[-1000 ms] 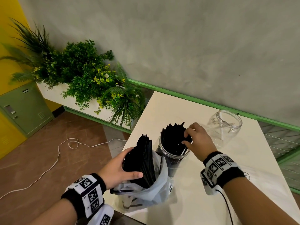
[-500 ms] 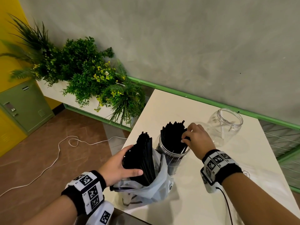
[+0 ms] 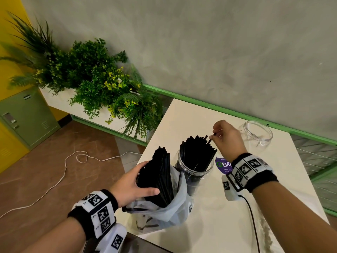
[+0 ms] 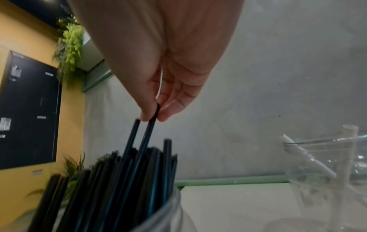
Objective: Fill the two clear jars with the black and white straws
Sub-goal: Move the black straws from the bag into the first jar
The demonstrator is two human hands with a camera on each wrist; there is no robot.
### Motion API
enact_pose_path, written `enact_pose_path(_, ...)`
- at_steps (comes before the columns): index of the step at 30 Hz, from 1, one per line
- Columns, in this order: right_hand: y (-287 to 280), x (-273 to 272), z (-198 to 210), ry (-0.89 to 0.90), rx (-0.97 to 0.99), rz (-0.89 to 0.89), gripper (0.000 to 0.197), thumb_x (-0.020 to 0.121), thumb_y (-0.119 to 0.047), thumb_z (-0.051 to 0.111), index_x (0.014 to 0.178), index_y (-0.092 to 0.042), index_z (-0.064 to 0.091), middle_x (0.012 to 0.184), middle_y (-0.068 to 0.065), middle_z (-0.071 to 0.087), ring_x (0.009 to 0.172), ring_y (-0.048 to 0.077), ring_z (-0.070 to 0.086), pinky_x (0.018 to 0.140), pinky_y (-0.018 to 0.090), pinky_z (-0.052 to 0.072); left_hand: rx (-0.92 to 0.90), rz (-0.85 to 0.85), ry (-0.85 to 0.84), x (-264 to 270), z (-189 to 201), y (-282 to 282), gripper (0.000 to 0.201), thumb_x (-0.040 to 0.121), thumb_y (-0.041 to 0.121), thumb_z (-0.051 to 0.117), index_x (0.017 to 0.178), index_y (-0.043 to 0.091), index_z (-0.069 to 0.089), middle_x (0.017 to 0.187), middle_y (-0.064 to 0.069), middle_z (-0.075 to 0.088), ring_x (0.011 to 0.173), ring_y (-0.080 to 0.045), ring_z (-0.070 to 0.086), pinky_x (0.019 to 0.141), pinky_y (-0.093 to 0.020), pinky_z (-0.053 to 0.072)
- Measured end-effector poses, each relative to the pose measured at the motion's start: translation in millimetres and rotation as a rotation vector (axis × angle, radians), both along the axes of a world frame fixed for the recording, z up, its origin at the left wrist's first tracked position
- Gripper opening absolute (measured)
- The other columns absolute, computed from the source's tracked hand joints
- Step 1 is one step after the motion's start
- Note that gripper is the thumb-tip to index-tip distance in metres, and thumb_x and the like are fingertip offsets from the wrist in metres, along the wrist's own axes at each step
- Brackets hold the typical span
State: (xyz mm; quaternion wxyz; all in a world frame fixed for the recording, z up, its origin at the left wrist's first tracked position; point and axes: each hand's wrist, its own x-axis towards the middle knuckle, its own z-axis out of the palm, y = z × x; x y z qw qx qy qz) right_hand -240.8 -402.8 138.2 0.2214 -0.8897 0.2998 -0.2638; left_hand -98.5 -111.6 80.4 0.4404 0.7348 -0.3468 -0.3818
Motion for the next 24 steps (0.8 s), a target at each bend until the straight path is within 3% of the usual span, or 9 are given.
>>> enact_pose_path(3,1,-1,-15,0.052,-0.048,0.034,0.014,0.079,0.0,0.069,0.087,-0.009,0.062,0.083,0.001,0.06,0.073,0.018,0.056,0.074,0.037,0.05,0.004,0.007,0.005,-1,2,0,0.11,0.051,0.055,0.083,0.143,0.03,0.028,0.126,0.017,0.046,0.12,-0.003,0.044,0.093,-0.013,0.034)
enact_pose_path(6,9,-11,-27,-0.088,-0.101,0.003,0.023,0.086,0.0,0.062,0.106,-0.011,0.062,0.103,0.001,0.059,0.085,0.015,0.056,0.08,0.032,0.05,0.004,0.014,-0.004,-3,6,-1,0.1,0.059,0.042,0.081,0.142,0.029,0.028,0.12,0.021,0.046,0.117,-0.001,0.044,0.081,0.001,0.033)
enact_pose_path(8,19,-18,-36,-0.132,-0.162,0.012,0.031,0.087,-0.002,0.063,0.117,-0.011,0.059,0.114,0.004,0.056,0.094,0.022,0.056,0.084,0.036,0.049,0.008,0.012,-0.02,-2,7,0,0.099,0.059,0.043,0.079,0.142,0.03,0.027,0.12,0.021,0.046,0.117,0.0,0.043,0.078,0.002,0.033)
enact_pose_path(12,31,-29,-56,0.083,-0.174,-0.024,0.061,0.082,-0.024,0.074,0.136,-0.014,0.047,0.129,0.011,0.046,0.112,0.03,0.044,0.099,0.042,0.04,0.009,0.009,-0.028,-2,8,0,0.1,0.058,0.045,0.079,0.143,0.03,0.026,0.122,0.019,0.045,0.117,0.0,0.043,0.077,0.002,0.033)
enact_pose_path(14,33,-26,-56,0.067,-0.169,-0.053,0.074,0.081,-0.03,0.074,0.143,-0.013,0.036,0.141,0.012,0.038,0.124,0.03,0.037,0.106,0.041,0.032,0.012,0.008,-0.033,-3,9,0,0.1,0.059,0.044,0.078,0.143,0.031,0.026,0.121,0.021,0.043,0.116,0.0,0.042,0.077,0.003,0.033)
enact_pose_path(16,32,-15,-51,0.086,-0.138,-0.005,0.076,0.087,-0.033,0.067,0.148,-0.011,0.027,0.151,0.011,0.03,0.137,0.027,0.027,0.113,0.037,0.022,0.018,0.007,-0.037,-4,10,-1,0.097,0.06,0.043,0.078,0.142,0.032,0.026,0.12,0.022,0.043,0.116,0.001,0.041,0.08,0.0,0.032)
enact_pose_path(18,30,-2,-48,0.267,-0.122,0.089,0.072,0.093,-0.039,0.055,0.15,-0.013,0.02,0.157,0.006,0.022,0.144,0.023,0.018,0.117,0.033,0.015,0.014,0.004,-0.026,-4,11,-2,0.097,0.06,0.042,0.079,0.141,0.031,0.027,0.121,0.021,0.044,0.118,-0.001,0.042,0.079,0.001,0.032)
enact_pose_path(20,27,7,-50,0.434,-0.173,0.118,0.068,0.097,-0.044,0.045,0.152,-0.019,0.015,0.159,0.0,0.016,0.146,0.021,0.012,0.118,0.036,0.014,0.013,0.002,-0.027,-5,11,-2,0.096,0.062,0.04,0.079,0.141,0.031,0.027,0.122,0.021,0.042,0.118,0.0,0.041,0.082,0.0,0.031)
enact_pose_path(24,24,18,-46,0.496,-0.236,0.104,0.069,0.094,-0.06,0.033,0.151,-0.033,0.006,0.16,-0.005,0.007,0.146,0.023,0.011,0.116,0.043,0.02,0.007,-0.001,-0.025,-4,11,-1,0.097,0.061,0.043,0.078,0.142,0.032,0.027,0.12,0.023,0.043,0.117,0.0,0.042,0.086,-0.006,0.032)
